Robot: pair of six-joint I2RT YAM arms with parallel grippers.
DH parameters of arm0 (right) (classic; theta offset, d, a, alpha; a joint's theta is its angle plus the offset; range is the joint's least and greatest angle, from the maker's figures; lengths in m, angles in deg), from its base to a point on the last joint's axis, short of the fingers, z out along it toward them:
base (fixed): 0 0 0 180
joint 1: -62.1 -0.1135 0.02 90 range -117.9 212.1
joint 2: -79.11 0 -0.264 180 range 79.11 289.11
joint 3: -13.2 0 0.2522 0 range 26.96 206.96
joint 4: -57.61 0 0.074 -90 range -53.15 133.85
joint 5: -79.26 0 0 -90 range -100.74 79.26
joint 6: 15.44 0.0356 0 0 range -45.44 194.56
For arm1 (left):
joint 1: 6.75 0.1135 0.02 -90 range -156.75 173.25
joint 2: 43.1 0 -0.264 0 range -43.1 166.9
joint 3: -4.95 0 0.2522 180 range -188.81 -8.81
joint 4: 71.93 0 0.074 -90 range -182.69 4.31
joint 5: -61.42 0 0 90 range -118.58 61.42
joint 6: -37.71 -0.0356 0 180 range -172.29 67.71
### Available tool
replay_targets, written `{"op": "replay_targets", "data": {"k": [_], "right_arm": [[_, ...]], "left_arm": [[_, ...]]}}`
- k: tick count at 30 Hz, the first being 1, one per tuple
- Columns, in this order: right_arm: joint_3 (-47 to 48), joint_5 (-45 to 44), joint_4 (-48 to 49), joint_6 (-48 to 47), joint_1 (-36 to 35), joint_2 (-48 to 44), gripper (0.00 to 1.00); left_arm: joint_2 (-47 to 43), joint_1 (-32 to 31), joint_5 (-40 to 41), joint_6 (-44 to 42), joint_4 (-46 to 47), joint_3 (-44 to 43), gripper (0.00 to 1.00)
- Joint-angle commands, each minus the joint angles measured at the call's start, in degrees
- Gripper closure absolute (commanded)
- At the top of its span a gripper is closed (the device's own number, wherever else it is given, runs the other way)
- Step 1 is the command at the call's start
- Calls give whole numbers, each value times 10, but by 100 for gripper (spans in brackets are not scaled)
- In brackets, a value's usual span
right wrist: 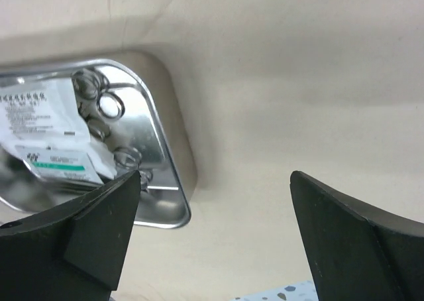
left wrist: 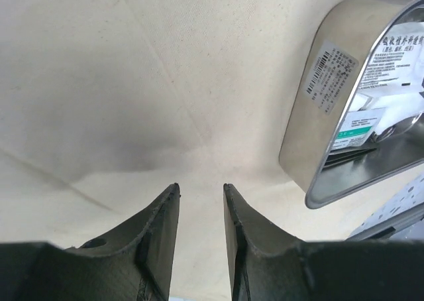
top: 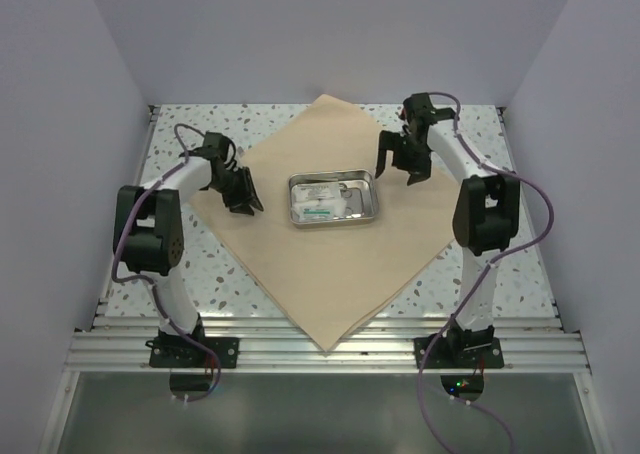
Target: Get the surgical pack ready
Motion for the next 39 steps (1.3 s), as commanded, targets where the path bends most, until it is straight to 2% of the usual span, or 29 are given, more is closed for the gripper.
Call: {"op": "replay_targets", "data": {"k": [1, 5, 14, 21, 30, 39], "right_arm": [[-63, 13, 29, -20, -25, -78, 1], [-115, 40, 66, -40, -37, -113, 1], [-82, 52, 86, -18, -38, -34, 2], [-44, 79, 73, -8, -46, 23, 6], [-74, 123, 93, 14, -61, 6, 8], [-105, 138, 101, 16, -62, -20, 9]], "left_arm": [[-50, 5, 30, -21, -28, -25, 64], [-59, 5, 9, -1, 1, -11, 64], [15, -26, -43, 50, 62, -33, 70], [40, -54, -63, 67, 68, -52, 71], [34, -85, -85, 82, 73, -35, 71], [22, -85, -81, 84, 66, -30, 71]]}}
